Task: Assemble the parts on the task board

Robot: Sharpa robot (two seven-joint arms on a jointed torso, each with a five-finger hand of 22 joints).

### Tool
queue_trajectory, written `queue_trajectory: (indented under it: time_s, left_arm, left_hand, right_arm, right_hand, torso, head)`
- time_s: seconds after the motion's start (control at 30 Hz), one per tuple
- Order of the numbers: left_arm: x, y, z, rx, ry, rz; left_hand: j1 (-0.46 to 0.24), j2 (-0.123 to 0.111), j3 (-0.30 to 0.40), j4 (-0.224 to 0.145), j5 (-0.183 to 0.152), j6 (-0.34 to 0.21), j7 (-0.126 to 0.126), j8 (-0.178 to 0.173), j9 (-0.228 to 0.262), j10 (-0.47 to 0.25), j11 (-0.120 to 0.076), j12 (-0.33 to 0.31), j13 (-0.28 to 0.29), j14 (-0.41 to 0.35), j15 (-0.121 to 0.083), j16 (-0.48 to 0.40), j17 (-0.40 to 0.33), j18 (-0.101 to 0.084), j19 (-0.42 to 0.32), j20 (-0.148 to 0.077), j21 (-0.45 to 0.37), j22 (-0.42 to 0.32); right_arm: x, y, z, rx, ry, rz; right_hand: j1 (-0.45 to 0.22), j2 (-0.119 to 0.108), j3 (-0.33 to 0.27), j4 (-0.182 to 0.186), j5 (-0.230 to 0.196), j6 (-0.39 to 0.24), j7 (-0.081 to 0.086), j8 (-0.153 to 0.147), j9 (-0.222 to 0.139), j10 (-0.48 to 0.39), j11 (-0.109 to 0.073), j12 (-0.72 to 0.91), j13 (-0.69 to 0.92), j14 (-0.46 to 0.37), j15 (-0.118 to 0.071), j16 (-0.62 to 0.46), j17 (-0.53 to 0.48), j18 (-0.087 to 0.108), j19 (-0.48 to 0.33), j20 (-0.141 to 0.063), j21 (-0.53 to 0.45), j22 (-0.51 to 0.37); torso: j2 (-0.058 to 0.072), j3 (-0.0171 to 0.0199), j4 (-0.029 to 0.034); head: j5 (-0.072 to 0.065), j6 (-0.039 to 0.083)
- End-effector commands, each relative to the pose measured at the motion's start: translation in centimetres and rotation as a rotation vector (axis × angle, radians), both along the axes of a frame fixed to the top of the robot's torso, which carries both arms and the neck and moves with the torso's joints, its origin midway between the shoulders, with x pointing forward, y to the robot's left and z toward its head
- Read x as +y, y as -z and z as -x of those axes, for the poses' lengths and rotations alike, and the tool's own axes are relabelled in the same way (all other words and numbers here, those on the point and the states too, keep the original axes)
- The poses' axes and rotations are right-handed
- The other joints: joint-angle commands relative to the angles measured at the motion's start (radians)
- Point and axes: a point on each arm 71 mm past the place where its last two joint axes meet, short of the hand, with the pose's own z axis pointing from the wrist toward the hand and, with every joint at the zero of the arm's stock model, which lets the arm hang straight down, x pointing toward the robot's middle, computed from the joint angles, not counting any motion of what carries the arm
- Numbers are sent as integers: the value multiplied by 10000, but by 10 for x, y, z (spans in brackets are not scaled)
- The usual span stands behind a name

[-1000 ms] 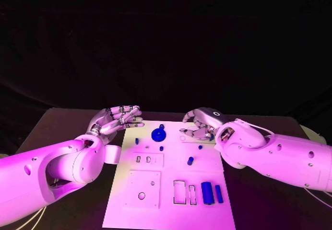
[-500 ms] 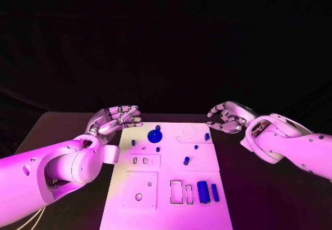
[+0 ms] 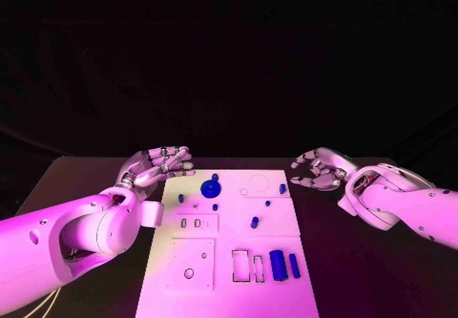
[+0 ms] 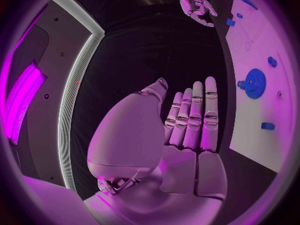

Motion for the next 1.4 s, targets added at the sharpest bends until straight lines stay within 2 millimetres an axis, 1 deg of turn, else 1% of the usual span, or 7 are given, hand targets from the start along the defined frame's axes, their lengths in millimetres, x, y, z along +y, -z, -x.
queue_trajectory:
  time_s: [0.03,0.17,0.4,0.57,0.8,1.27,1.4]
  left_arm:
    - [-3,-1,0,-104,245,100]
    - [-3,-1,0,-103,253,103]
    - [-2,-1,0,-100,243,98]
    - [-2,-1,0,-96,235,94]
    - [-1,-1,0,-93,218,87]
    - [0,-1,0,-85,188,73]
    - [0,-1,0,-83,184,71]
  left_hand:
    - [104,-13,61,-27,32,-31,95,-41,-14,39,13,-64,5,17,47,-36,17,47,33,5,-51,-14]
    - [104,-13,61,-27,32,-31,95,-41,-14,39,13,-64,5,17,47,-36,17,47,33,5,-51,-14]
    - [104,-13,61,-27,32,-31,95,-41,-14,39,13,-64,5,17,47,-36,17,47,33,5,-51,-14]
    - [104,-13,61,-27,32,-31,95,-41,-14,39,13,-64,5,17,47,-36,17,47,33,5,-51,-14]
    - [104,-13,61,-27,32,-31,95,-41,-14,39,13,-64,5,17,47,-36,17,47,33,5,-51,-14]
    - [123,-18,77,-40,33,-25,87,-44,-15,55,8,-76,6,15,45,-48,25,47,33,4,-54,-19]
    - [123,-18,77,-40,33,-25,87,-44,-15,55,8,-76,6,15,45,-48,25,47,33,4,-54,-19]
  right_arm:
    - [8,7,1,224,-591,-15]
    - [13,14,0,367,-725,60]
    - [21,28,0,635,-910,207]
    - [24,30,1,690,-950,262]
    - [24,32,0,729,-894,305]
    - [25,35,-4,721,-679,314]
    - [25,36,-4,754,-646,340]
  right_hand:
    - [130,-6,-10,-91,-68,-74,-8,-60,-12,458,-13,-44,2021,1078,25,34,2632,-143,1064,25,54,2633]
    - [315,-4,18,-210,-52,-107,-20,-128,-15,449,-24,-49,2015,1078,19,34,2632,-143,1064,26,54,2633]
    - [450,16,64,-303,19,-102,-36,-168,-11,439,-37,-56,2006,1078,10,34,2632,-143,1064,21,54,2633]
    - [493,38,92,-334,66,-62,-42,-169,-1,447,-43,-48,2015,1078,4,34,2632,-143,1064,17,54,2633]
    - [486,53,103,-334,94,19,-36,-147,17,454,-43,-42,2022,1078,3,34,2632,-143,1064,13,54,2633]
    - [506,318,335,-340,165,535,-8,-13,97,537,-21,26,2104,1078,18,34,2632,-143,1064,22,54,2633]
    - [563,297,381,-403,135,597,-15,-11,100,544,-27,32,2111,1078,14,34,2632,-143,1064,21,54,2633]
  torso:
    - [5,-29,49]
    - [8,-31,61]
    - [6,-32,16]
    - [-3,-37,33]
    - [-3,-34,21]
    - [4,-28,22]
    - [-4,-34,28]
  head:
    - [-22,-40]
    - [-35,-66]
    - [36,-105]
    - [39,-125]
    - [53,-133]
    - [83,-144]
    - [115,-165]
